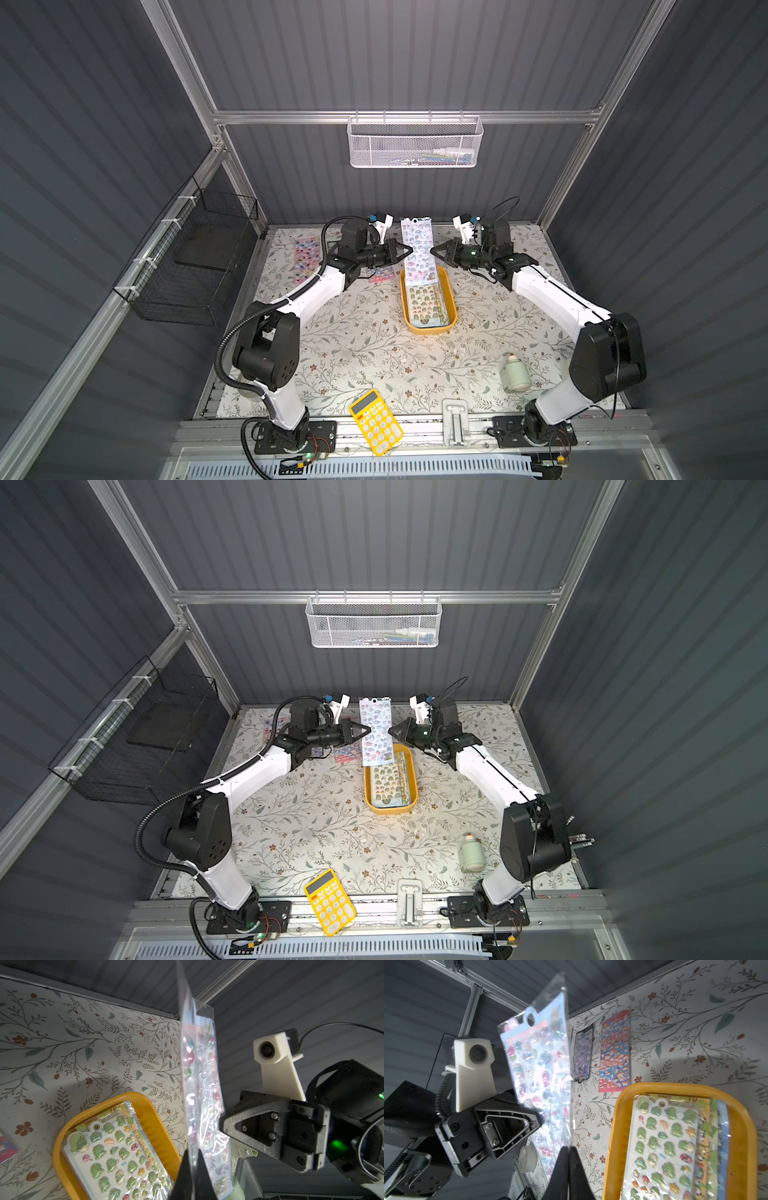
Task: Take the stickers out of the storage box
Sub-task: Pick up the sticker from the storage box.
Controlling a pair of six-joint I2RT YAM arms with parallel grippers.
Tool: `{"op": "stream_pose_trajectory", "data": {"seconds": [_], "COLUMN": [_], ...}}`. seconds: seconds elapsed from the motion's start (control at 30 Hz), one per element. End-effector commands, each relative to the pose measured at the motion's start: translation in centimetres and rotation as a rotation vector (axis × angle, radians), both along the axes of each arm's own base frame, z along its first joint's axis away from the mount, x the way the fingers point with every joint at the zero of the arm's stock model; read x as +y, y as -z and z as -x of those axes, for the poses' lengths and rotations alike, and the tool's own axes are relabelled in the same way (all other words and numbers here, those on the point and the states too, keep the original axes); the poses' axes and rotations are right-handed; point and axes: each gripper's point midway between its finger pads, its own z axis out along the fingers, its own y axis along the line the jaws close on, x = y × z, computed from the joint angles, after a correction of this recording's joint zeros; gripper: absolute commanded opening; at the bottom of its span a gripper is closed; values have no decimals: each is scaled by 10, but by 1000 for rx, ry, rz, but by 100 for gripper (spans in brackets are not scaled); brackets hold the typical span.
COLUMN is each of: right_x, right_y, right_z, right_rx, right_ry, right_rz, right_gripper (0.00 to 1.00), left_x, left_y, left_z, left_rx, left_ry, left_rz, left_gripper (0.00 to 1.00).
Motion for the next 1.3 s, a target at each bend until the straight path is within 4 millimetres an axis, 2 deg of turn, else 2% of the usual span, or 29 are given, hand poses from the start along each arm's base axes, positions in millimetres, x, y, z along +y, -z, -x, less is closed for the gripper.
{"op": "stream_pose_trajectory", "data": {"seconds": [0.0, 0.07, 0.17, 0.3, 0.5, 0.57, 0.67, 0.83, 0.9, 0.97, 1.13, 1.27], "right_x": [9, 8, 7, 3, -2, -3, -5, -26, -39, -43, -51, -61], "right_y": [-19, -16, -12, -5, 3, 5, 13, 43, 60, 74, 101, 127], "right_z": [-2, -3, -3, -3, -3, -4, -5, -10, -11, -6, 3, 15], "right_rx": [-51, -51, -50, -55, -69, -74, -70, -23, -19, -2, 49, 134], "right_ry": [-23, -18, -12, -1, 4, 4, 7, 65, 97, 84, 111, 111], "right_rz": [-26, -19, -4, 26, 79, 90, 124, 319, 479, 598, 730, 783], "right_gripper": [20, 30, 36, 39, 39, 39, 39, 40, 42, 43, 49, 51], "left_x": [0, 8, 31, 82, 165, 186, 205, 208, 204, 200, 177, 148], "left_y": [-11, -7, 2, 22, 48, 51, 55, 50, 46, 46, 45, 40], "left_z": [0, -1, -7, -11, 6, 12, 18, 15, 8, 1, -18, -37], "left_rx": [-26, -11, 24, 92, 193, 209, 236, 235, 226, 225, 223, 166], "left_ry": [4, -18, -88, -217, -399, -446, -483, -490, -479, -468, -408, -352], "left_rz": [-14, -44, -109, -219, -409, -446, -484, -477, -459, -441, -367, -409], "left_gripper": [0, 0, 0, 0, 0, 0, 0, 0, 0, 0, 0, 0]}}
